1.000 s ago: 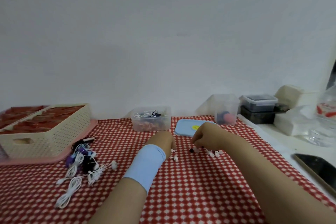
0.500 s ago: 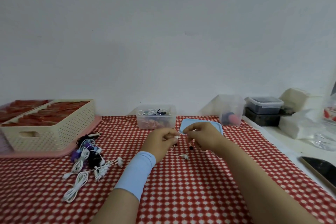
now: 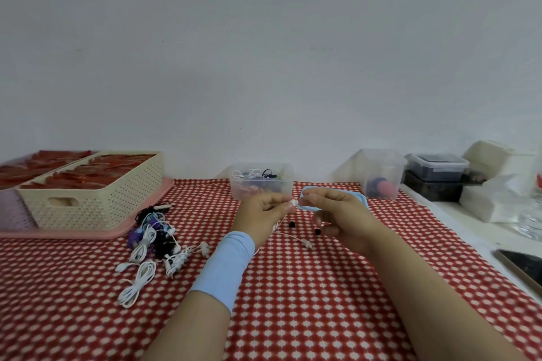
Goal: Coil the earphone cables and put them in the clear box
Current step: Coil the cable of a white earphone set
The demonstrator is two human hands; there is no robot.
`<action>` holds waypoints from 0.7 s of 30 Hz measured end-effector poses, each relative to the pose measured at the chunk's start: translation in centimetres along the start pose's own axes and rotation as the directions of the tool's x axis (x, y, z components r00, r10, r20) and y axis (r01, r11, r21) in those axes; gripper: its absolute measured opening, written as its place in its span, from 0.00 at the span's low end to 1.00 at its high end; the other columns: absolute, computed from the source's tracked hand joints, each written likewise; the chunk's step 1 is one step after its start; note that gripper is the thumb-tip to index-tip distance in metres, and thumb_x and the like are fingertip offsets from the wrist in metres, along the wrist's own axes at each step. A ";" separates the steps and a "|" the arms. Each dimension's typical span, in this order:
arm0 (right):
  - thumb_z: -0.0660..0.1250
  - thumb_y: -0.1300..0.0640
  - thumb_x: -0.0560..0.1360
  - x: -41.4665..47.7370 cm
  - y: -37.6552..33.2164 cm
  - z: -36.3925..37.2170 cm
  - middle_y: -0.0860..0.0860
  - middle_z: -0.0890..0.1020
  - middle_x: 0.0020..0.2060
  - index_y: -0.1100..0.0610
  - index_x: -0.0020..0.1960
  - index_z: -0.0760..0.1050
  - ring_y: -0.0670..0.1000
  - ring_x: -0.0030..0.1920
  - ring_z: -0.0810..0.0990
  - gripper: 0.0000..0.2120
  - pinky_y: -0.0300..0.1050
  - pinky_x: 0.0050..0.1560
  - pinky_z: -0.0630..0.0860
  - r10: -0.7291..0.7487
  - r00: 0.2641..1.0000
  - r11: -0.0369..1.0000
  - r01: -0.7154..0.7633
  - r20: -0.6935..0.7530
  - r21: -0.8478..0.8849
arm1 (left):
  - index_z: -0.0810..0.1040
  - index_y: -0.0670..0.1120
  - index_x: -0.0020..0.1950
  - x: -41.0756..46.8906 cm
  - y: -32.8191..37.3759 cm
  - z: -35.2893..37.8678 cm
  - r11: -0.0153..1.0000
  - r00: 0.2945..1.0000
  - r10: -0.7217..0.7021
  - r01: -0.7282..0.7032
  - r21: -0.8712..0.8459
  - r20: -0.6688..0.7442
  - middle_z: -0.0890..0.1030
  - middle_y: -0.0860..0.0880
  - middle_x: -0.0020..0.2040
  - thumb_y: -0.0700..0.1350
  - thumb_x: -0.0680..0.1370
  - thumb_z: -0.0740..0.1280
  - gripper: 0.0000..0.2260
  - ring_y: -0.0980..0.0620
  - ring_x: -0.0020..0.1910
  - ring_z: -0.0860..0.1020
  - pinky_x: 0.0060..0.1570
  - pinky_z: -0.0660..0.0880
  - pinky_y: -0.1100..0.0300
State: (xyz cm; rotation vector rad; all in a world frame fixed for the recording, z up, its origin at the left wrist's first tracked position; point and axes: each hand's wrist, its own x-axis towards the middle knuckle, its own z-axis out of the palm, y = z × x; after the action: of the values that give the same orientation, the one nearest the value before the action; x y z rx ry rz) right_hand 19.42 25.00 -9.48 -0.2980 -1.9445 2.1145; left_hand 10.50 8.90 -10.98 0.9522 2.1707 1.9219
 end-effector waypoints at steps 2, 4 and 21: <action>0.69 0.62 0.79 0.0 0.1 0.0 0.51 0.84 0.42 0.59 0.58 0.81 0.47 0.29 0.72 0.09 0.36 0.24 0.60 0.006 1.000 0.998 -0.006 0.007 0.066 | 0.84 0.47 0.54 -0.1 0.1 0.2 1.000 1.000 -0.006 0.006 0.007 0.012 0.86 0.54 0.47 0.42 0.76 0.72 0.08 0.63 0.46 0.83 0.44 0.75 0.75; 0.69 0.63 0.78 -0.1 0.2 0.0 0.52 0.83 0.42 0.59 0.58 0.81 0.47 0.30 0.72 0.09 0.36 0.23 0.61 0.006 1.000 0.998 -0.008 0.030 0.057 | 0.85 0.47 0.55 -0.2 0.2 0.3 1.000 1.000 -0.005 0.005 0.020 0.014 0.86 0.54 0.47 0.43 0.76 0.72 0.08 0.63 0.46 0.83 0.46 0.76 0.74; 0.67 0.60 0.79 -0.6 -0.1 -0.7 0.51 0.85 0.43 0.56 0.52 0.85 0.47 0.34 0.74 0.09 0.35 0.25 0.63 0.088 0.978 0.996 -0.088 0.189 -0.011 | 0.85 0.49 0.51 -0.9 0.8 0.3 0.999 0.995 -0.025 0.028 -0.026 0.095 0.86 0.53 0.43 0.44 0.77 0.71 0.04 0.62 0.44 0.83 0.44 0.74 0.74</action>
State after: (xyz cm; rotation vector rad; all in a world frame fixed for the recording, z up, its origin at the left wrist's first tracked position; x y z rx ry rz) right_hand 20.19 25.43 -9.49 -0.1921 -2.0739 2.2716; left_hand 11.73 8.72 -10.58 0.9839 2.0895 1.8498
